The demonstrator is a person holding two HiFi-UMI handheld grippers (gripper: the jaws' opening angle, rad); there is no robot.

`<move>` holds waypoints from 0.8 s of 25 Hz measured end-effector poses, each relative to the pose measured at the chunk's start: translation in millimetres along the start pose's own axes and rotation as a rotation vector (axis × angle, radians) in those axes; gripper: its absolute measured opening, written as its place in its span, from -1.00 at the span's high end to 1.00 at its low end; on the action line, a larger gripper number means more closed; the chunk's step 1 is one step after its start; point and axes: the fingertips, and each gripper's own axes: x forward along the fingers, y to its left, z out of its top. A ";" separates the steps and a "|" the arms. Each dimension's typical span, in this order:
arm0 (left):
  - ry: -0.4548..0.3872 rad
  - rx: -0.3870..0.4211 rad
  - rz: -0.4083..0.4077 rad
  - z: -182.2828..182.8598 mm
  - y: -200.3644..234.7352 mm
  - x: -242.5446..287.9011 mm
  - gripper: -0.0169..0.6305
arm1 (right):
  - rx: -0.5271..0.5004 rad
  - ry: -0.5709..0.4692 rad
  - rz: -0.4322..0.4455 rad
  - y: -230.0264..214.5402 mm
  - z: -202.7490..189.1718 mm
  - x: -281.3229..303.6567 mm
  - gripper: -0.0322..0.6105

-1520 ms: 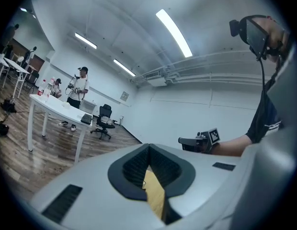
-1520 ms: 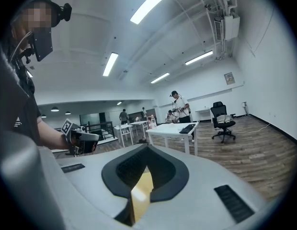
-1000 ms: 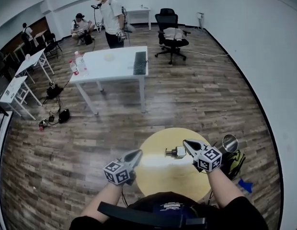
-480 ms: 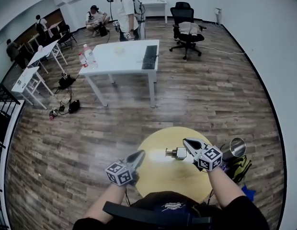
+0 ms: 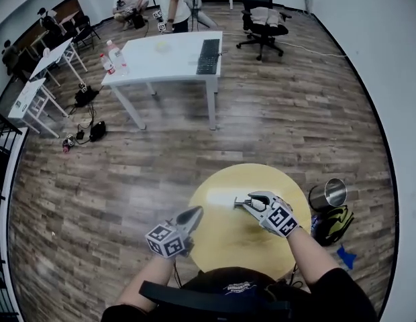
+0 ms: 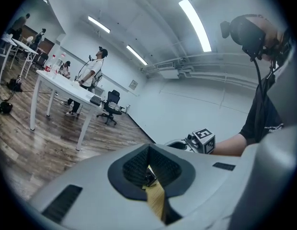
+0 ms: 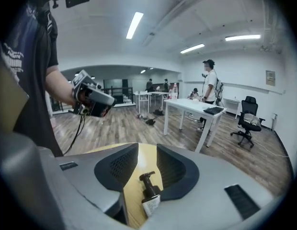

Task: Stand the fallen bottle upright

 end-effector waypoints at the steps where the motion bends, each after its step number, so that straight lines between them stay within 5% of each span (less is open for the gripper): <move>1: 0.006 -0.007 0.003 -4.2 10.7 0.6 0.85 | -0.033 0.045 0.013 2.7 -12.1 15.0 0.45; 6: 0.019 -0.049 0.007 -21.2 55.5 6.0 0.85 | -0.231 0.258 0.047 9.7 -70.1 74.8 0.39; 12: 0.024 -0.045 0.001 -28.2 97.4 12.0 0.85 | -0.429 0.405 0.040 4.4 -96.2 121.1 0.39; 20: 0.024 -0.073 -0.023 -36.4 118.2 14.9 0.85 | -0.551 0.555 0.076 3.7 -126.4 141.4 0.38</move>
